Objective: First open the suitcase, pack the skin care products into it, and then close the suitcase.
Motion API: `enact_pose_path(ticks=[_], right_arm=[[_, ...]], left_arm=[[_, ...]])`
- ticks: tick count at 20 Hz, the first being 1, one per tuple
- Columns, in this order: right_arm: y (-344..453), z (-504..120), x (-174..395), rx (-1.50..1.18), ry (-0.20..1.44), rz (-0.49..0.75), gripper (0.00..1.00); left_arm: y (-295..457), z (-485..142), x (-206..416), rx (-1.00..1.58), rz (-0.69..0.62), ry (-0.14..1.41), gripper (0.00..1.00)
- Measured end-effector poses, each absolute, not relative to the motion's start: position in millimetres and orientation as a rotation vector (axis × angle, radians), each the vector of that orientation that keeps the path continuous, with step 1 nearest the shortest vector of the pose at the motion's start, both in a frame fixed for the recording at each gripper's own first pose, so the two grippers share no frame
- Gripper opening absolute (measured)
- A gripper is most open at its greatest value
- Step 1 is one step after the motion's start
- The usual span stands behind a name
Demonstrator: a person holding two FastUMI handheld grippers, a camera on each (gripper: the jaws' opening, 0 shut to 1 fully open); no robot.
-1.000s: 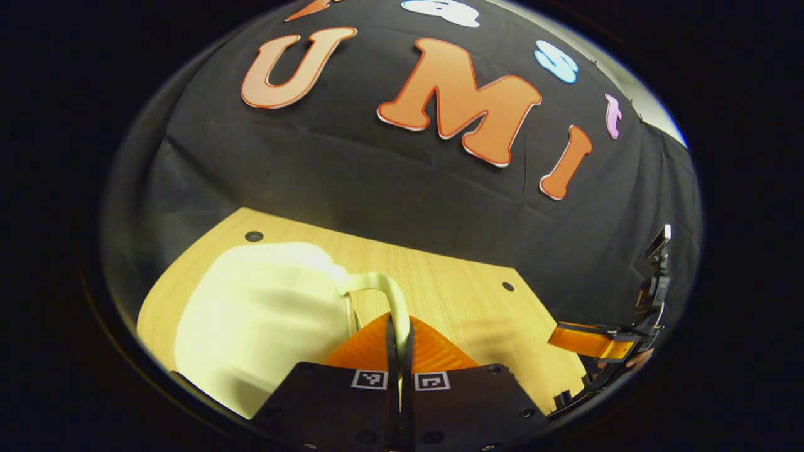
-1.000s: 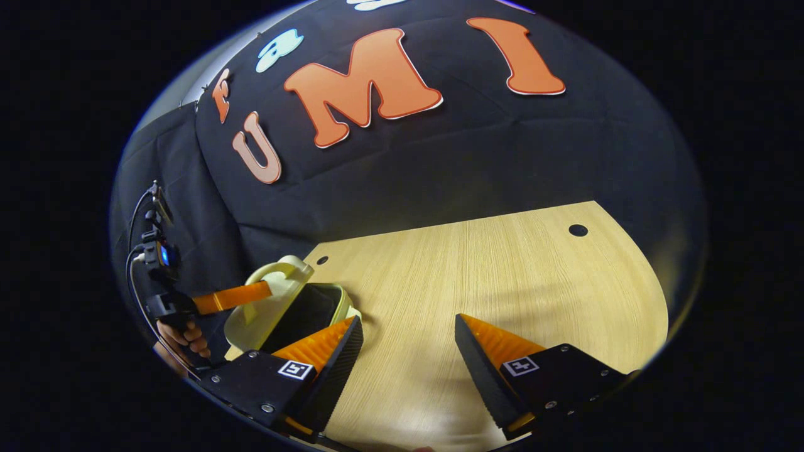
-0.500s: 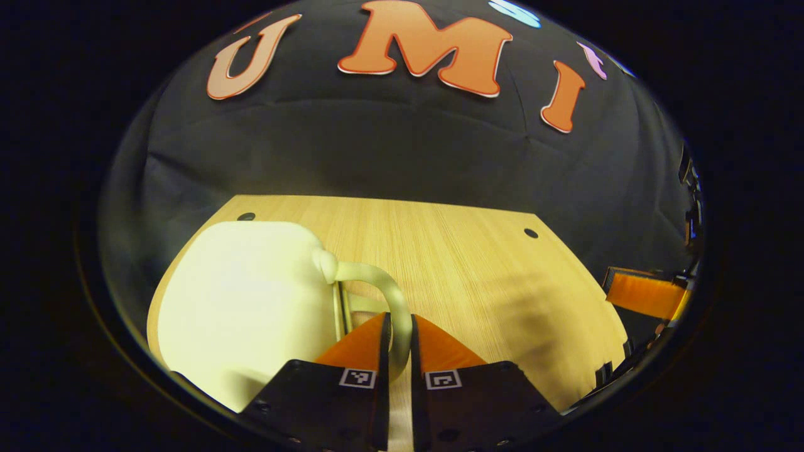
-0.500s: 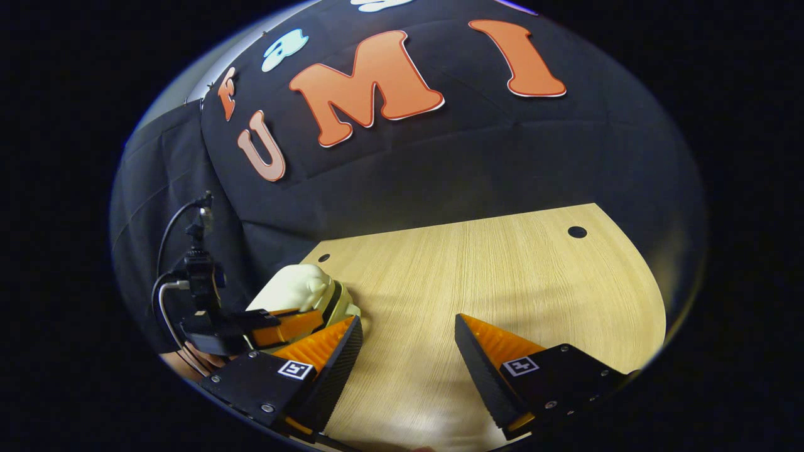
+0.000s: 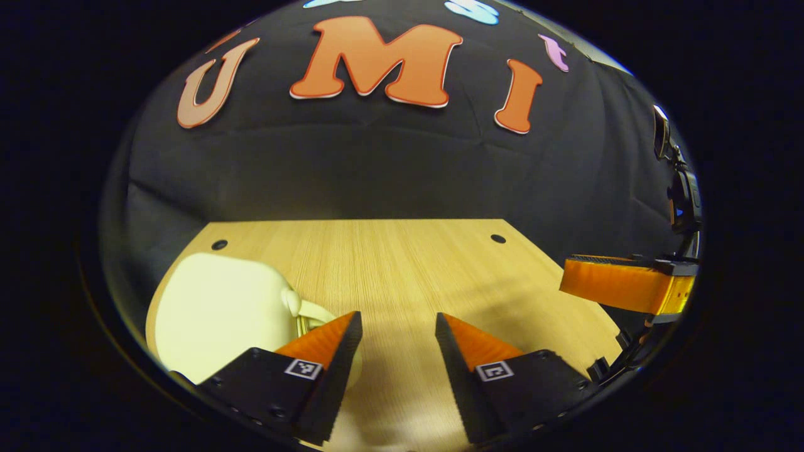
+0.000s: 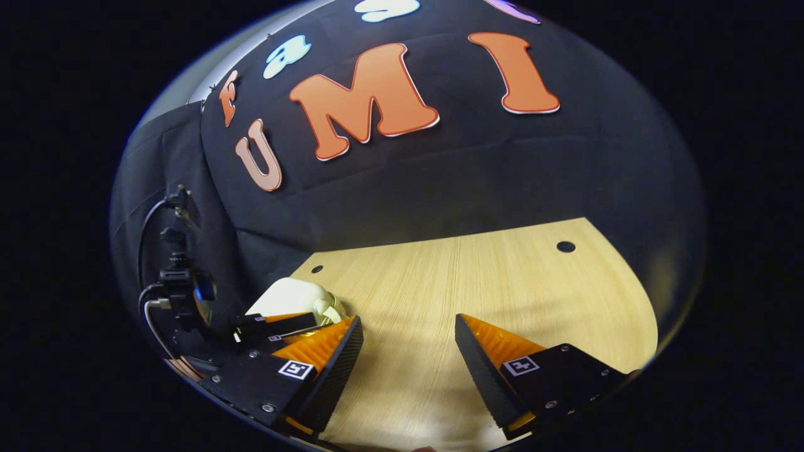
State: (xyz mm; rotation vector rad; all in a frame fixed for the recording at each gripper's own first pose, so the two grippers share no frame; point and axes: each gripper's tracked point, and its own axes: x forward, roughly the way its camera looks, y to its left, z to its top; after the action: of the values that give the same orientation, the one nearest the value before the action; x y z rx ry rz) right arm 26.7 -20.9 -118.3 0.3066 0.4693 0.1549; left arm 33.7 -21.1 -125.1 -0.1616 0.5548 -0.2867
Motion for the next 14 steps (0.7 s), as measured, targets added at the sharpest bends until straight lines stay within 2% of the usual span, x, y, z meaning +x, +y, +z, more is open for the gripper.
enact_pose_path(ticks=[2, 5, 9, 14], right_arm=[[-28.7, -101.6, 31.5, 0.270, 0.403, 0.121, 0.94], [-38.5, -72.2, 38.1, 0.203, 0.296, 0.076, 0.94], [-38.2, -34.9, 39.9, 0.137, 0.171, 0.057, 0.94], [-45.3, -2.4, 36.6, 0.088, 0.039, 0.032, 0.93]], left_arm=[[-21.3, -99.3, 39.1, -0.150, -0.267, 0.493, 0.88], [-15.3, -62.2, 39.5, -0.152, -0.238, 0.389, 0.92], [2.2, -6.8, 37.8, -0.132, -0.185, 0.234, 0.93], [18.2, 36.0, 33.4, -0.168, -0.131, 0.120, 0.93]])
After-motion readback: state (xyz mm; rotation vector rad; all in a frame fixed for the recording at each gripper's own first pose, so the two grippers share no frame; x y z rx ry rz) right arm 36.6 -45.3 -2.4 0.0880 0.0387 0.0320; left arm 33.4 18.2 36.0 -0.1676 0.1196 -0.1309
